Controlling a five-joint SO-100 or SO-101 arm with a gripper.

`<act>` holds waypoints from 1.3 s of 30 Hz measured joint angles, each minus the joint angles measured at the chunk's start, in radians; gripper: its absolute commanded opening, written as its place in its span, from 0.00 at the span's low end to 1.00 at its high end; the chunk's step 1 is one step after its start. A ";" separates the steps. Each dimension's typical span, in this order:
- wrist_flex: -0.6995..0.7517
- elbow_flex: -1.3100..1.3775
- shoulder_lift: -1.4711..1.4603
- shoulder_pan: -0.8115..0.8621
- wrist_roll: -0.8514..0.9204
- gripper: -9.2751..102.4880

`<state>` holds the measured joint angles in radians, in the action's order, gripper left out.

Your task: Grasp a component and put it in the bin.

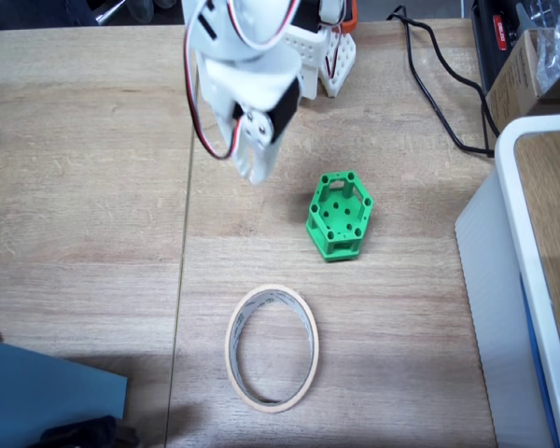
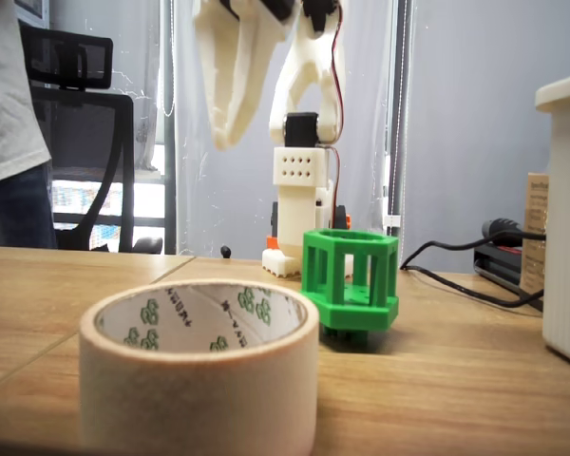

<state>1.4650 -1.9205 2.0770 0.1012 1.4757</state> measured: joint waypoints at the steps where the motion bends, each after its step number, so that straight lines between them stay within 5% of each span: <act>1: 0.000 0.005 -0.008 -0.021 -0.002 0.17; 24: -0.002 -0.212 -0.028 -0.445 -0.002 0.23; 39: -0.011 -0.193 -0.103 -0.374 -0.002 0.23</act>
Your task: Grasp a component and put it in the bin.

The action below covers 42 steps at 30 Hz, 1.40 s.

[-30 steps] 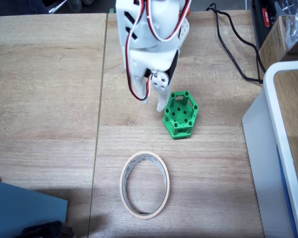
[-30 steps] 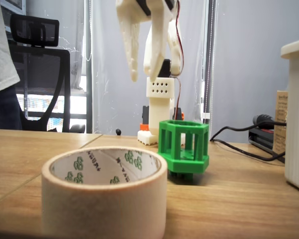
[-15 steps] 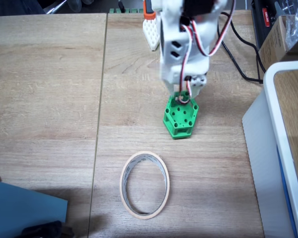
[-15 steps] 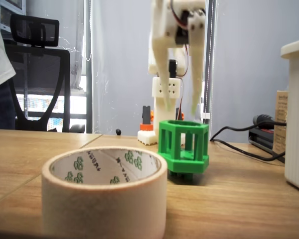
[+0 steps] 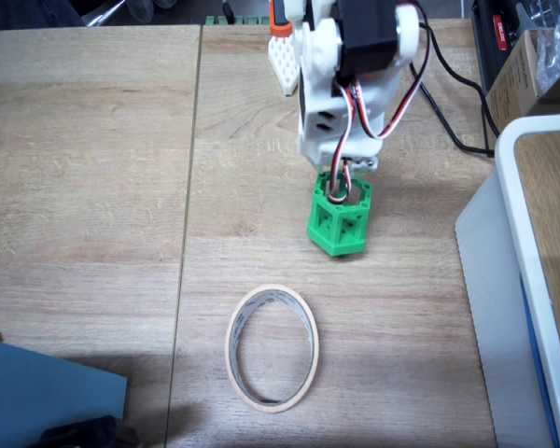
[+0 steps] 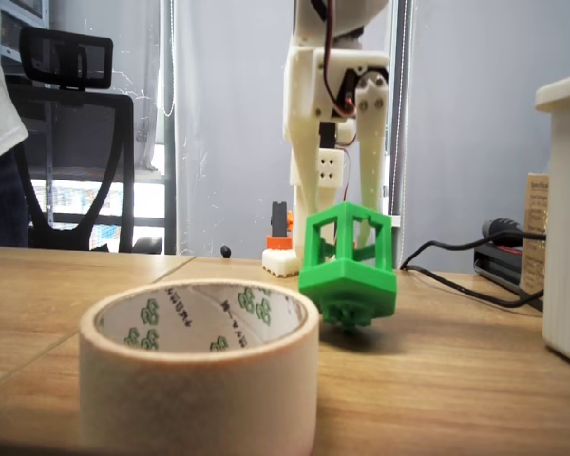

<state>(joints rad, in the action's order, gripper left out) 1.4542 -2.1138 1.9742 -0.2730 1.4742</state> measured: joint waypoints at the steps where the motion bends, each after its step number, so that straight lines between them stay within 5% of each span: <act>1: 0.000 0.025 0.000 0.006 0.000 0.23; 42: -0.005 0.152 -0.160 0.187 0.000 0.23</act>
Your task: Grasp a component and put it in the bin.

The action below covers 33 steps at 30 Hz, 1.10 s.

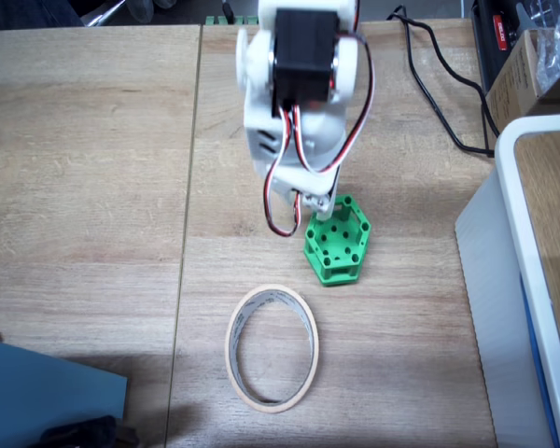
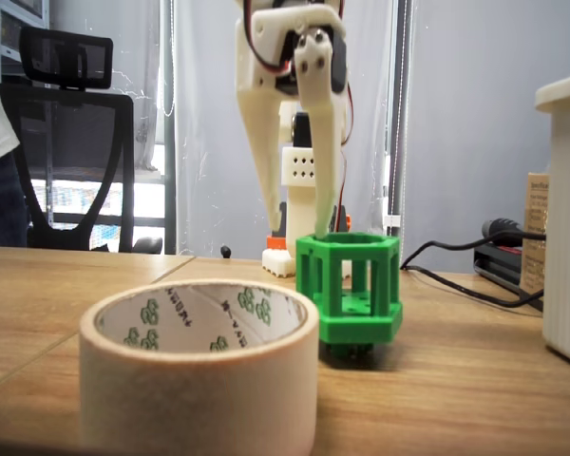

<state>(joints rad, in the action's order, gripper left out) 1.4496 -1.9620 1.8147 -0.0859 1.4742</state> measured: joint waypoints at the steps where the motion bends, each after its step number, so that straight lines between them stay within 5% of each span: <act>1: 0.000 0.000 0.000 0.000 0.000 0.23; 33: -0.002 0.002 -0.146 0.002 -0.003 0.17</act>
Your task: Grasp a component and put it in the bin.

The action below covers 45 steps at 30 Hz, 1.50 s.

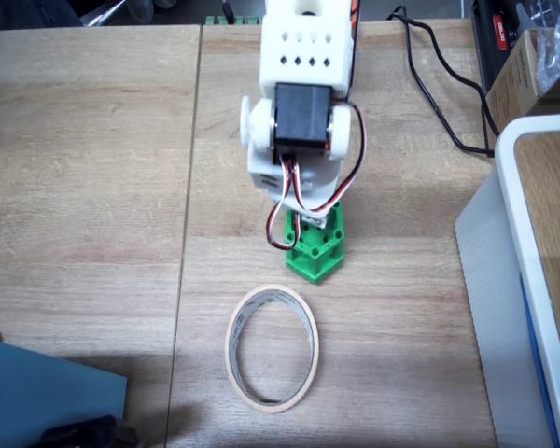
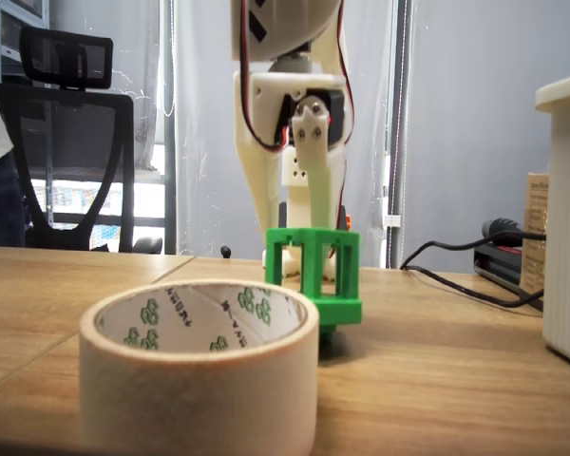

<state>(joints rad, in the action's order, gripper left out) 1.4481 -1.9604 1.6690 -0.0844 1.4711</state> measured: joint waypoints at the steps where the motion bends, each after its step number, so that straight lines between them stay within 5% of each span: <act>1: 0.000 0.000 0.000 -0.002 0.000 0.16; 9: -0.037 0.000 0.000 -0.002 0.008 0.09; 20: -0.282 0.005 0.000 -0.002 0.009 0.08; 35: -0.014 0.003 0.245 -0.123 0.008 0.08; 45: 0.009 0.003 0.357 -0.140 0.006 0.08</act>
<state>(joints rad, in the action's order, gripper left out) 1.4573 -1.9574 2.0264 -0.2240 1.4772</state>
